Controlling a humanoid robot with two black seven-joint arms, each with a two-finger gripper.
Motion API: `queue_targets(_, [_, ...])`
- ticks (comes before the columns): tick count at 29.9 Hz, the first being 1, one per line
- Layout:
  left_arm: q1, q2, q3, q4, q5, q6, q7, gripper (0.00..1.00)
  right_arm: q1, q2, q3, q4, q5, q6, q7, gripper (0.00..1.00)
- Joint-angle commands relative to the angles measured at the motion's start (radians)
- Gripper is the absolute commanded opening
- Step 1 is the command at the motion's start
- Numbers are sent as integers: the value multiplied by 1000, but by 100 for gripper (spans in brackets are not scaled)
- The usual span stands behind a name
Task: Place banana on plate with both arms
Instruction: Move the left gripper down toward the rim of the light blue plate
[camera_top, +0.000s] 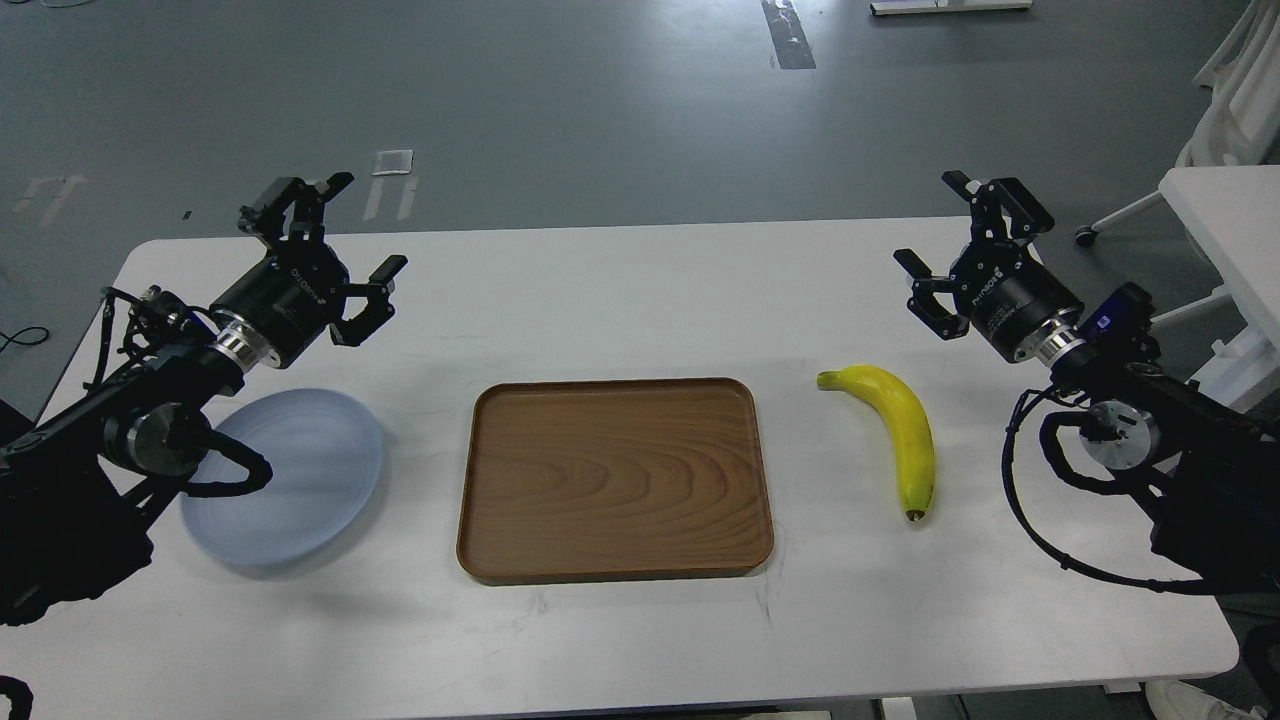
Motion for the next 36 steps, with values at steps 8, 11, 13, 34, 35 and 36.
queue_targets(8, [1, 24, 0, 3, 2, 0, -6, 100, 2, 8, 0, 0, -2, 0, 0, 99])
queue_targets(11, [-2, 52, 2, 0, 6, 0, -7, 100, 6, 8, 0, 0, -2, 0, 0, 99])
queue_targets(13, [-7, 83, 2, -8, 20, 0, -7, 100, 7, 8, -2, 1, -2, 0, 0, 99])
queue_targets(34, [-73, 549, 15, -422, 1282, 0, -137, 100, 15, -2, -3, 13, -11, 0, 0, 99])
queue_targets(35, [-70, 561, 19, -422, 1342, 0, -137, 100, 15, -2, -3, 13, -11, 0, 0, 99])
queue_targets(36, [-67, 564, 26, -420, 1368, 0, -137, 100, 15, -4, -3, 13, -11, 0, 0, 99])
